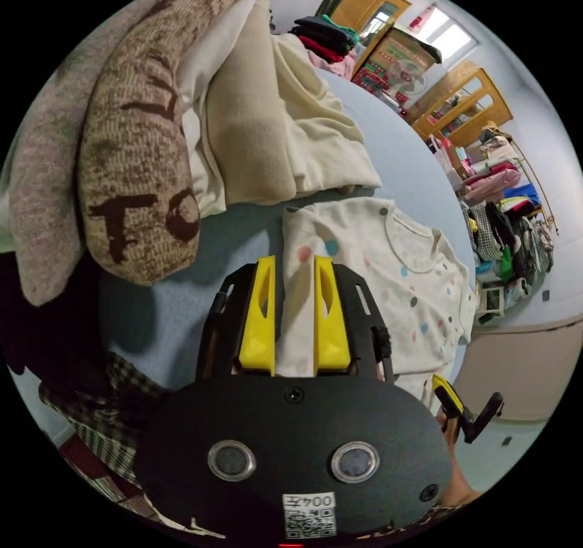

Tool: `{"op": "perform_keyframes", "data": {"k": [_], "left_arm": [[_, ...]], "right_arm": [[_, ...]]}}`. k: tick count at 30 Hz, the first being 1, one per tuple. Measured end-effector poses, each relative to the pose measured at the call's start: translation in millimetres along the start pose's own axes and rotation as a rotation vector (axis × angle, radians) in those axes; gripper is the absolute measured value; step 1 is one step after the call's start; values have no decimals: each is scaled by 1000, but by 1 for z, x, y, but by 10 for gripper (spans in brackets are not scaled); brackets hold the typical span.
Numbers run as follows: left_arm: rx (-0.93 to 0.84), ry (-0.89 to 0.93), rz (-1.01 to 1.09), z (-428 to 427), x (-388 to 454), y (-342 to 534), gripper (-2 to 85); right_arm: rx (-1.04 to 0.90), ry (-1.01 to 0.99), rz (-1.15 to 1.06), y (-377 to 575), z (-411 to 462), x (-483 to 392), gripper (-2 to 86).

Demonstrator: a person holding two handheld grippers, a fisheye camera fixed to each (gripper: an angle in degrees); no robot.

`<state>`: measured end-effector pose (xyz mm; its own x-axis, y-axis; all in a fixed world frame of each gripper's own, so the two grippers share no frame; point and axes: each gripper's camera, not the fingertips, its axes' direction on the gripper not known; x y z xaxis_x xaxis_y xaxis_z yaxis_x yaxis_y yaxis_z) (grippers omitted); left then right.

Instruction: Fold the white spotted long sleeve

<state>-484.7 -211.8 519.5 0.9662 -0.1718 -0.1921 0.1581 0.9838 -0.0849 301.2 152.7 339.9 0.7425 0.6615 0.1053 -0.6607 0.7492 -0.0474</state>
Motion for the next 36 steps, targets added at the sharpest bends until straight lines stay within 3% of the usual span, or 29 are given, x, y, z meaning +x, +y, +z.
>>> {"op": "perform_keyframes", "data": {"k": [8,17,23,26,29,32,36], "left_arm": [[37,-95,-3,15,-5,5,35],[108,39,-55,-12,-25,19,15],[156,15,235,-30,30,77,9],[19,-127,234,4,32,85,10],[66,-51,162,-11,25,83,10],[180,-42,276,-47,34,96,13],[62,-109,393,-34,31,121,47]], "right_arm": [[-16,35,-59,7,1,-3,46],[-25,20,-78,15,0,-5,38],[-27,32,-91,20,0,-14,45],[-33,64,-119,22,0,-20,47],[-36,60,-118,24,0,-22,49],[-41,42,-116,24,0,-22,52],[-42,49,-137,27,1,-28,62]]}}
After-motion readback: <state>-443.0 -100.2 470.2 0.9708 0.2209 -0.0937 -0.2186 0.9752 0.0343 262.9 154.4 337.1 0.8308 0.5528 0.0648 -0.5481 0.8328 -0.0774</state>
